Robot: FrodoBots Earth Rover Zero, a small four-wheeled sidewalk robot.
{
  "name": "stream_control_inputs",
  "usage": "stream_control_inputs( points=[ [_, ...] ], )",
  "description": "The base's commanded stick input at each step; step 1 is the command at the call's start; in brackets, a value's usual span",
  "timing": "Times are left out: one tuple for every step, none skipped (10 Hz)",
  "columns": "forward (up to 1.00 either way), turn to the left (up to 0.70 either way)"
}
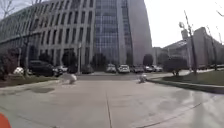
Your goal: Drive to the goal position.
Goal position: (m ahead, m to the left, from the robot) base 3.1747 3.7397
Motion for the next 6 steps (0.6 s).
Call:
stream_control_inputs(
  points=[
    [0.70, -0.35],
    [0.70, -0.35],
    [0.70, -0.35],
    [0.70, -0.27],
    [0.70, 0.00],
    [0.70, 0.00]
  ],
)
